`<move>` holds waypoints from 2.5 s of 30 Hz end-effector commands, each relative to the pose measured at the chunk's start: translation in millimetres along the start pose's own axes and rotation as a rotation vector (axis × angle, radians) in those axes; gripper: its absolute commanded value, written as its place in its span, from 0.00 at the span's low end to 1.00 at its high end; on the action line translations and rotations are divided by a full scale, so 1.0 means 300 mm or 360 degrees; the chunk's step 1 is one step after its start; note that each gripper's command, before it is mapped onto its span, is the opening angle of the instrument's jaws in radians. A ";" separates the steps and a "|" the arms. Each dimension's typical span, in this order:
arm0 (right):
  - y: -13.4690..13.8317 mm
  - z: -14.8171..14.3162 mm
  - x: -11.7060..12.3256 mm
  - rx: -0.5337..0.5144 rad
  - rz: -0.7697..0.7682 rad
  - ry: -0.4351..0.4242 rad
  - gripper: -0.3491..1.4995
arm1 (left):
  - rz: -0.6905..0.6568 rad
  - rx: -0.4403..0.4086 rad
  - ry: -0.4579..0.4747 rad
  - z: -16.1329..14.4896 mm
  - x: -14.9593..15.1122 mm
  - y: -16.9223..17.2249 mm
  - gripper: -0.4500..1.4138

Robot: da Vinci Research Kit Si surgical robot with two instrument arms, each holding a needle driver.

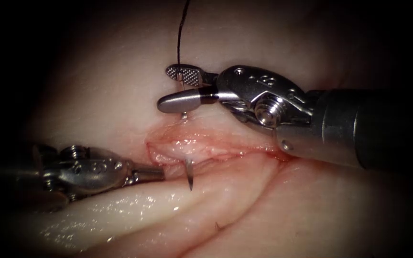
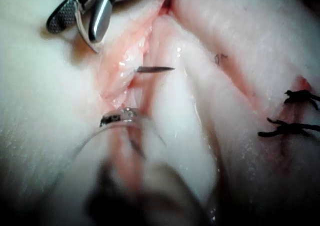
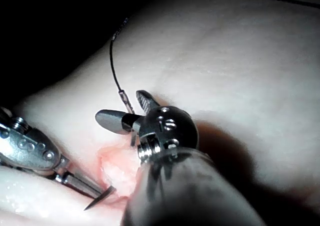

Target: Wound Closure

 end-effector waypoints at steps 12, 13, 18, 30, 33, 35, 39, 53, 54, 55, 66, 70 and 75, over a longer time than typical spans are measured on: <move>0.0053 -0.0064 0.0039 -0.0324 0.0325 -0.0123 0.00 | 0.0001 -0.0001 0.0001 0.003 0.000 0.000 0.05; 0.0052 -0.0065 0.0035 -0.0335 0.0365 -0.0162 0.00 | 0.0001 -0.0001 0.0001 0.003 0.000 0.000 0.05; 0.0030 -0.0060 0.0000 -0.0367 0.0619 -0.0296 0.00 | 0.0000 0.0000 0.0001 0.003 0.000 0.000 0.05; -0.0097 -0.0062 -0.0060 -0.0286 0.0966 -0.0386 0.00 | 0.0009 0.0001 0.0001 0.003 0.001 0.000 0.05; -0.0113 -0.0064 -0.0057 -0.0282 0.0967 -0.0388 0.00 | 0.0008 0.0002 0.0001 0.003 0.001 0.000 0.05; -0.0117 -0.0062 -0.0057 -0.0267 0.0977 -0.0389 0.00 | 0.0008 0.0002 0.0001 0.003 0.001 0.000 0.05; -0.0123 -0.0059 -0.0058 -0.0240 0.0994 -0.0383 0.00 | 0.0007 0.0001 0.0001 0.003 0.001 0.000 0.05; 0.0036 -0.0112 -0.0013 -0.0196 0.0783 0.0050 0.94 | 0.0372 0.0003 0.0170 -0.001 0.013 0.003 0.14; 0.0044 -0.0117 -0.0013 -0.0197 0.0784 0.0059 0.95 | 0.0415 0.0002 0.0187 -0.001 0.014 0.004 0.16; 0.0044 -0.0117 -0.0013 -0.0197 0.0784 0.0059 0.95 | 0.0415 0.0002 0.0187 -0.001 0.014 0.004 0.16; 0.0073 -0.0151 -0.0024 -0.0183 0.0760 0.0148 0.90 | 0.0685 0.0052 0.0335 -0.003 0.024 0.005 0.35; 0.0074 -0.0151 -0.0026 -0.0177 0.0758 0.0157 0.90 | 0.0702 0.0061 0.0335 -0.002 0.025 0.005 0.38; 0.0076 -0.0153 -0.0036 -0.0176 0.0753 0.0155 0.89 | 0.0754 0.0089 0.0339 0.002 0.024 0.006 0.43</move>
